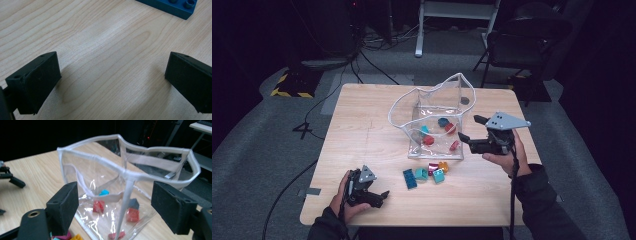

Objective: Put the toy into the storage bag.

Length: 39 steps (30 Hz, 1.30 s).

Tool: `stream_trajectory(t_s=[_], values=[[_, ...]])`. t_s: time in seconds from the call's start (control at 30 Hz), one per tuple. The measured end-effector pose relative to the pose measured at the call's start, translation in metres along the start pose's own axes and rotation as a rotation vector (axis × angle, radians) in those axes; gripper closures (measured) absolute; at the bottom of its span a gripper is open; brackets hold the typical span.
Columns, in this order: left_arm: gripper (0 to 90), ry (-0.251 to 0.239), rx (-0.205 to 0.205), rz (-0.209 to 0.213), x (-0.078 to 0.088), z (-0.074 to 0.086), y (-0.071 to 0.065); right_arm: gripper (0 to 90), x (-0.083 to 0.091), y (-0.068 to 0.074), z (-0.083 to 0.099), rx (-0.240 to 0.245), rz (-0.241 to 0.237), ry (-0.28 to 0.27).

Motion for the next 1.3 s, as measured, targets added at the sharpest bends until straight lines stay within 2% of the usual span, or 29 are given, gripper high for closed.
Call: stream_trajectory(t_s=[0.07, 0.5, 0.73, 1.03, 1.2, 1.3], values=[[0.3, 0.002, 0.000, -0.002, 0.000, 0.000, 0.000, 22.4, -0.005, 0.003, 0.010, 0.010, 0.003, 0.015], [0.2, 0.000, 0.000, 0.000, 0.000, 0.000, 0.000, 22.4, -0.033, 0.021, 0.068, -0.004, -0.070, 0.118], [0.2, 0.000, 0.000, 0.000, 0.000, 0.000, 0.000, 22.8, -0.052, 0.033, 0.104, -0.002, -0.096, 0.203], [0.3, -0.001, 0.002, -0.004, 0.000, 0.000, 0.000, 24.2, -0.065, 0.059, 0.135, 0.061, -0.151, 0.267], [0.4, -0.001, 0.001, -0.005, 0.000, 0.000, 0.000, 24.8, -0.069, 0.069, 0.148, 0.069, -0.190, 0.284], [0.4, -0.001, 0.001, -0.005, 0.000, 0.000, 0.000, 25.6, -0.071, 0.070, 0.153, 0.045, -0.204, 0.296]])
Point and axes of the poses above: each handheld gripper's, and its own axes: x roughly backward along the jaws, z roughly out of its underside, y roughly to its left, the point moved 8 cm from there along -x, roughly forward along the jaws, and after that the axes turned 14 degrees about -x, right-handed, at the moved point
